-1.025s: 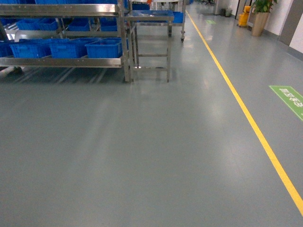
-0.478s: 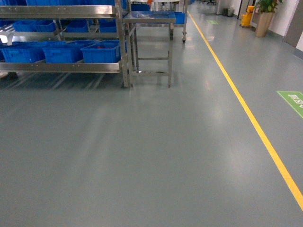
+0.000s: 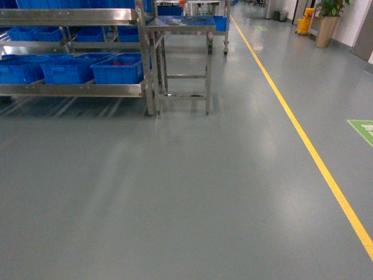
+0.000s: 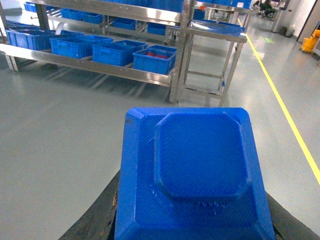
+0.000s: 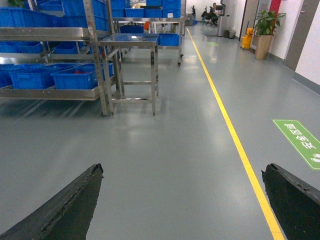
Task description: Pick blue part to blue bin on bottom shelf
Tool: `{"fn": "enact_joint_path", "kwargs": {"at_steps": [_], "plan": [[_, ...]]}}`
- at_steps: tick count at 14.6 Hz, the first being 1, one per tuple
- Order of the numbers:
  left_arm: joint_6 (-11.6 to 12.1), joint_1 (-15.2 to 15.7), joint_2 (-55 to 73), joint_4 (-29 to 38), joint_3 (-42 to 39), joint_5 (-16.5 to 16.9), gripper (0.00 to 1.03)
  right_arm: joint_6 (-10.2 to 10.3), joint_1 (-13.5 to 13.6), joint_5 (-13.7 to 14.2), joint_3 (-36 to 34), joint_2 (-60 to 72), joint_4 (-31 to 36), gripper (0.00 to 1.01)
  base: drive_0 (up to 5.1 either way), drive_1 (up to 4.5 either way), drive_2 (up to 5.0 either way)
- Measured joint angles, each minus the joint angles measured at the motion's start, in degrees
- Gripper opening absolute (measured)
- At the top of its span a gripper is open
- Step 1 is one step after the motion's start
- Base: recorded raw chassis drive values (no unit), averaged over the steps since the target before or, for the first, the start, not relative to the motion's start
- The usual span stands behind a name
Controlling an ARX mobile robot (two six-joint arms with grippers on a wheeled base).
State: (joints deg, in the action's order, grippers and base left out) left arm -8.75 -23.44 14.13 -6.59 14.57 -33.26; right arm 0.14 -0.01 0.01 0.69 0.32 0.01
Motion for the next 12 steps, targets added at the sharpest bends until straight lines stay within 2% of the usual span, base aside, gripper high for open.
{"fn": "enact_joint_path", "kwargs": {"at_steps": [12], "plan": [[0.0, 0.0, 0.0, 0.1, 0.0, 0.0, 0.43, 0.0, 0.0, 0.0, 0.0, 0.0, -0.2, 0.98, 0.1, 4.18, -3.9]]}}
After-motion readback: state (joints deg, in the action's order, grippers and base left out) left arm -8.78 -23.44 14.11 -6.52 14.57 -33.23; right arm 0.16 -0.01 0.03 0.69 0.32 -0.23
